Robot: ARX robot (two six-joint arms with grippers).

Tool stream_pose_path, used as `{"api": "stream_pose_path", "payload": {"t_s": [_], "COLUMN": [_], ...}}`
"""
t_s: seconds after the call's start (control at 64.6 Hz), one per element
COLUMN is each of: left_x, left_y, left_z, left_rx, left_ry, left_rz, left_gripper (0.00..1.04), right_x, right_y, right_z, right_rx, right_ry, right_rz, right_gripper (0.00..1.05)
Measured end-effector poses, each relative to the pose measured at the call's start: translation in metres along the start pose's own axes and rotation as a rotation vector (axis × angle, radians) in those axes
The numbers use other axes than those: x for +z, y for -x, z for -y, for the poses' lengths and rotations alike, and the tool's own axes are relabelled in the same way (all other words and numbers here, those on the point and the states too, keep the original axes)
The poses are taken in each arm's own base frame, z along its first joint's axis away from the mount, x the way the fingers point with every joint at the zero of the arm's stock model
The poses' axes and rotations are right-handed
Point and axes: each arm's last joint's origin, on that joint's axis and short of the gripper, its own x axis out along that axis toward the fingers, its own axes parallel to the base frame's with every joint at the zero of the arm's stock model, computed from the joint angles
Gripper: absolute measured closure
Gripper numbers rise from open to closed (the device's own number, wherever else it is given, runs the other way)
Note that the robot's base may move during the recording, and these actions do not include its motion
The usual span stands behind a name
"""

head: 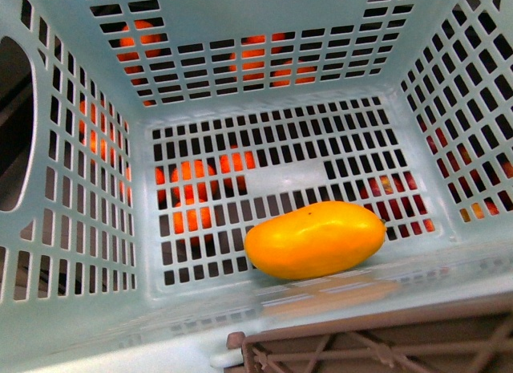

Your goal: Pick mango and avocado into basket

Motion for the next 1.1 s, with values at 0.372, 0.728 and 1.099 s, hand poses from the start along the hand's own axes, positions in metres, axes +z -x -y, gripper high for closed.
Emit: {"api": "stream_pose_path", "payload": {"t_s": [0.372, 0.728, 1.099], "left_x": [0.0005, 0.0007, 0.0007], "left_y": [0.0001, 0.0003, 0.0004], "left_z": [-0.0003, 0.0003, 0.0003], "left_rx": [0.007, 0.003, 0.003], "left_ry": [0.000, -0.001, -0.002], "left_rz": [0.009, 0.007, 0.008], "left_gripper": [0.92, 0.92, 0.92], "right_x": [-0.0006, -0.0007, -0.0007], "right_y": [0.0000, 0.0001, 0.0001], "right_z": [0.0000, 0.0000, 0.0000], "right_rx": [0.001, 0.001, 0.000], "right_ry": [0.000, 0.000, 0.000], "right_rz": [-0.002, -0.003, -0.003], "right_gripper": [0.09, 0.09, 0.09]}}
